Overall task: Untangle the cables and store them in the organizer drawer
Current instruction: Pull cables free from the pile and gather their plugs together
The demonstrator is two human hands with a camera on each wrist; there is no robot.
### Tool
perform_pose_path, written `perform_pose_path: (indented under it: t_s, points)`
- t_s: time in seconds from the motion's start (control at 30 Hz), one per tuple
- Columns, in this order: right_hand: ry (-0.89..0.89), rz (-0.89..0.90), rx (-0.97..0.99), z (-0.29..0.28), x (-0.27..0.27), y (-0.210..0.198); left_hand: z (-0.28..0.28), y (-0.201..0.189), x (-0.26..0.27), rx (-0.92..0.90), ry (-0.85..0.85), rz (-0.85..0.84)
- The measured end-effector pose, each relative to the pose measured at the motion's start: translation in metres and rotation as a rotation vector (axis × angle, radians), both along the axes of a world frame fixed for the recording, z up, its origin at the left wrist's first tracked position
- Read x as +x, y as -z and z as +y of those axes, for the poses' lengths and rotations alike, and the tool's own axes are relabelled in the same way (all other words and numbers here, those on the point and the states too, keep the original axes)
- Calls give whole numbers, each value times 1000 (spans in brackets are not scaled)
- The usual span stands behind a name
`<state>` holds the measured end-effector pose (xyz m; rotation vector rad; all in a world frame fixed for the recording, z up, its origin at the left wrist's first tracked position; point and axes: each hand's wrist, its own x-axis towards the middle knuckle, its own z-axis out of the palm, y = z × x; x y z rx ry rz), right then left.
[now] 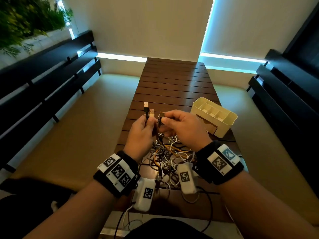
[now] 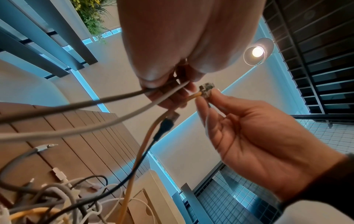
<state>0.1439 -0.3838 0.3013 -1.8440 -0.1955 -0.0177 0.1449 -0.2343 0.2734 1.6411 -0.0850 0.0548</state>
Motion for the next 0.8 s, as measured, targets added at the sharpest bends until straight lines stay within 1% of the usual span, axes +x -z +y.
perform_pose_path:
  t_s: [0.2, 0.33, 0.4, 0.5, 0.57, 0.63, 0.67, 0.73, 0.77, 0.8]
  points:
    - [38, -15, 40, -9, 2, -1, -11, -7, -2, -22, 30, -54]
    - [87, -63, 87, -15, 4, -1, -17, -10, -3, -54, 54, -18]
    - [106, -93, 97, -16, 4, -1, -22, -11, -3, -30, 67, -5]
    - [118, -129, 63, -18, 4, -1, -30, -10, -3, -32, 87, 12]
    - [132, -141, 44, -21, 3, -1, -34, -11, -3, -58, 66, 28]
    - [129, -92, 52, -23, 0, 3, -35, -12, -3, -105, 55, 48]
    - [92, -31, 94, -23, -3, 7, -35, -15, -3, -133, 60, 54]
    - [-30, 124, 234, -21, -9, 20, -34, -22, -2, -178, 75, 61]
    - [-89, 181, 277, -21, -10, 27, -33, -26, -1, -201, 83, 63]
    - [-137, 209, 273, -20, -11, 36, -32, -30, -1, -240, 90, 66]
